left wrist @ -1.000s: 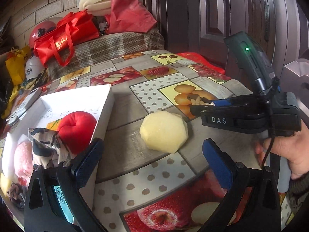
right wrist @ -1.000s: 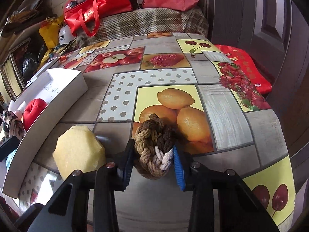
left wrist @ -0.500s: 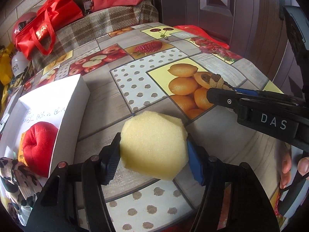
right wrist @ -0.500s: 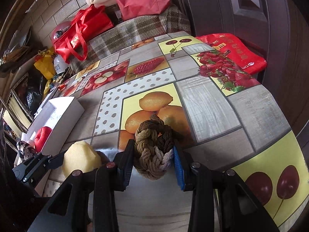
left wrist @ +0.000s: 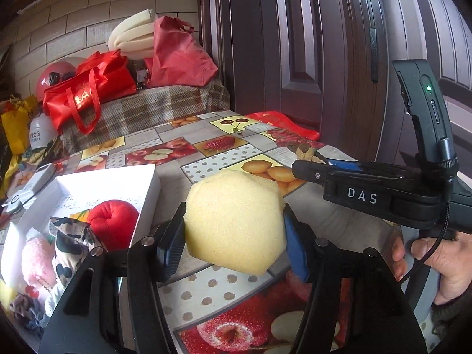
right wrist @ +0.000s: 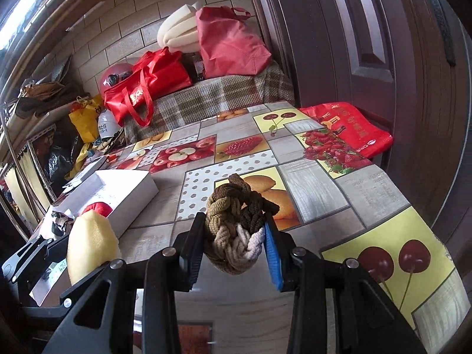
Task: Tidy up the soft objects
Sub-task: 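Carry the beige rope knot and yellow sponge over the white tray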
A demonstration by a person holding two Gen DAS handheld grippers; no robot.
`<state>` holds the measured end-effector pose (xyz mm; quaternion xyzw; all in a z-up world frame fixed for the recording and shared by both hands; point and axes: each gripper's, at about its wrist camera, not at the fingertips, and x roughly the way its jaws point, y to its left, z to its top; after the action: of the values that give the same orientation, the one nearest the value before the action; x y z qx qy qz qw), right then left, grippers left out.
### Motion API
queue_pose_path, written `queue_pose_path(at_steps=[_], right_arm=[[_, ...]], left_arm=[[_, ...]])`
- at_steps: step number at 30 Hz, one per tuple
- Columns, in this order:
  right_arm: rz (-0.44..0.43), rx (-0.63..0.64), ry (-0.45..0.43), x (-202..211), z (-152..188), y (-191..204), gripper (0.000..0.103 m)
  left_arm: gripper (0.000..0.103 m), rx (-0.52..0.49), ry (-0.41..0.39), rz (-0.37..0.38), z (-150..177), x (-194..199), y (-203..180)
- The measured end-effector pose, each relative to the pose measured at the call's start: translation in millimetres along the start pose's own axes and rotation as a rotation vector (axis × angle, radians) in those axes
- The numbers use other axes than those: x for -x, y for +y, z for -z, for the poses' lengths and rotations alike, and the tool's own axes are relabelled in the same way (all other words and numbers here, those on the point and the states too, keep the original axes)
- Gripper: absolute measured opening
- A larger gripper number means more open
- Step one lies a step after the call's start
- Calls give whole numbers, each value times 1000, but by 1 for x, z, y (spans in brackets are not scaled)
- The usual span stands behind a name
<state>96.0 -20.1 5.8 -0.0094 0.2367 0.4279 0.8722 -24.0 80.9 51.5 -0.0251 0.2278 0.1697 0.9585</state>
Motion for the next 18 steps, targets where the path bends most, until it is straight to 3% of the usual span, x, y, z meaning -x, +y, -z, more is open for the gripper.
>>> queue_pose_path(at_steps=[4,18], right_arm=[[-8,79,-48,16,9,26,38],[-138,242,-69,29,38,112,38]], left_arm=[[60,28,-16,-3,10,20,17],[60,57,-68,-64,40,78,73]])
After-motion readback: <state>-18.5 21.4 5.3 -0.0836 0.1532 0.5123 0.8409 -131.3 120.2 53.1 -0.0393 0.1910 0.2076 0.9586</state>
